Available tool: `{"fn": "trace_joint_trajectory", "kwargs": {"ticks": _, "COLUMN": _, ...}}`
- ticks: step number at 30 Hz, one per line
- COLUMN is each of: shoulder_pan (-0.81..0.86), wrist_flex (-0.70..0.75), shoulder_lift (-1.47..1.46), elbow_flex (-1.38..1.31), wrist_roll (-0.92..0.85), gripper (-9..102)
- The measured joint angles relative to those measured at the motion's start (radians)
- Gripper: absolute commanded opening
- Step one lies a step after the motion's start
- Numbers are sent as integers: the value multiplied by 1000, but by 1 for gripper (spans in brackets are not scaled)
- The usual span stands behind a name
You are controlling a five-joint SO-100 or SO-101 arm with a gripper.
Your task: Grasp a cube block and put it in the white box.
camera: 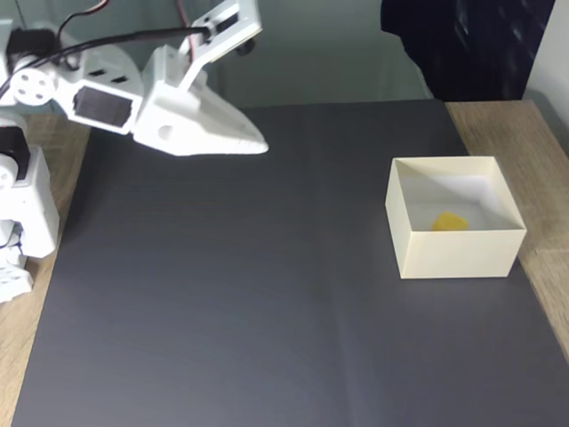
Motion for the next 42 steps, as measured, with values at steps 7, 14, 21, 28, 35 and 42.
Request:
{"fn": "trace_joint_trajectory", "kwargs": {"ticks": 7, "shoulder_pan": 0, "wrist_flex": 83, "shoulder_lift": 202, "elbow_flex": 123, "wrist_roll": 0, "gripper": 0}}
{"fn": "trace_joint_trajectory", "kwargs": {"ticks": 14, "shoulder_pan": 0, "wrist_flex": 210, "shoulder_lift": 413, "elbow_flex": 201, "wrist_roll": 0, "gripper": 0}}
{"fn": "trace_joint_trajectory", "kwargs": {"ticks": 21, "shoulder_pan": 3, "wrist_flex": 288, "shoulder_lift": 525, "elbow_flex": 244, "wrist_roll": 3, "gripper": 0}}
{"fn": "trace_joint_trajectory", "kwargs": {"ticks": 28, "shoulder_pan": 6, "wrist_flex": 377, "shoulder_lift": 529, "elbow_flex": 295, "wrist_roll": -11, "gripper": 0}}
{"fn": "trace_joint_trajectory", "kwargs": {"ticks": 35, "shoulder_pan": 5, "wrist_flex": 517, "shoulder_lift": 529, "elbow_flex": 339, "wrist_roll": -32, "gripper": 0}}
{"fn": "trace_joint_trajectory", "kwargs": {"ticks": 42, "shoulder_pan": 5, "wrist_flex": 672, "shoulder_lift": 532, "elbow_flex": 341, "wrist_roll": -38, "gripper": 0}}
